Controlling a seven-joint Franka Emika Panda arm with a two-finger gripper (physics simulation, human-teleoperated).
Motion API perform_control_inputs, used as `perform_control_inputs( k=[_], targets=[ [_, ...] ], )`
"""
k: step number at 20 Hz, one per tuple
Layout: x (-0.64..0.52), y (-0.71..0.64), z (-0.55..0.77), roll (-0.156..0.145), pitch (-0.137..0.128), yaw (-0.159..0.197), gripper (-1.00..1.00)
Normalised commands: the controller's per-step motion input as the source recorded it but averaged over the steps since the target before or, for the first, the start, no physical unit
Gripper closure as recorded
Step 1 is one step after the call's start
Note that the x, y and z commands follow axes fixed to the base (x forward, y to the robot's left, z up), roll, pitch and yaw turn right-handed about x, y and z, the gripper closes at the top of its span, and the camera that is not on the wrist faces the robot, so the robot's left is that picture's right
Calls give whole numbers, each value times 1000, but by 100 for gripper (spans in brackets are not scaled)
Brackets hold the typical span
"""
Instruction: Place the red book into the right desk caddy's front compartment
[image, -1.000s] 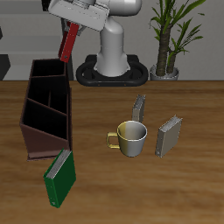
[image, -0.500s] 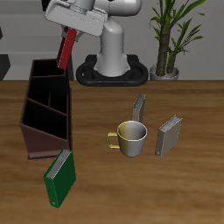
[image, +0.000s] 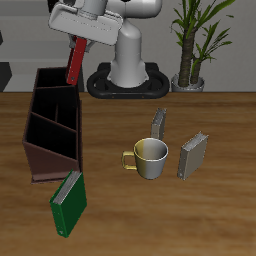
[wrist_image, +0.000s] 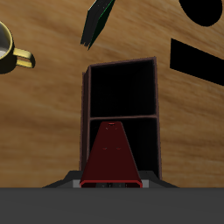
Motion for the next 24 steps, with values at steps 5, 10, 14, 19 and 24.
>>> perform_control_inputs(
  k=[5,10,14,19,24],
  targets=[
    [128,10,-131,19,19,15,100],
    [106,2,-200,20,27,-5,100],
    [58,-60,-182,-6,15,-17,100],
    [11,-89,-225,-15,24,-22,100],
    [39,-53,-207,-2,23,-13,100]
  ],
)
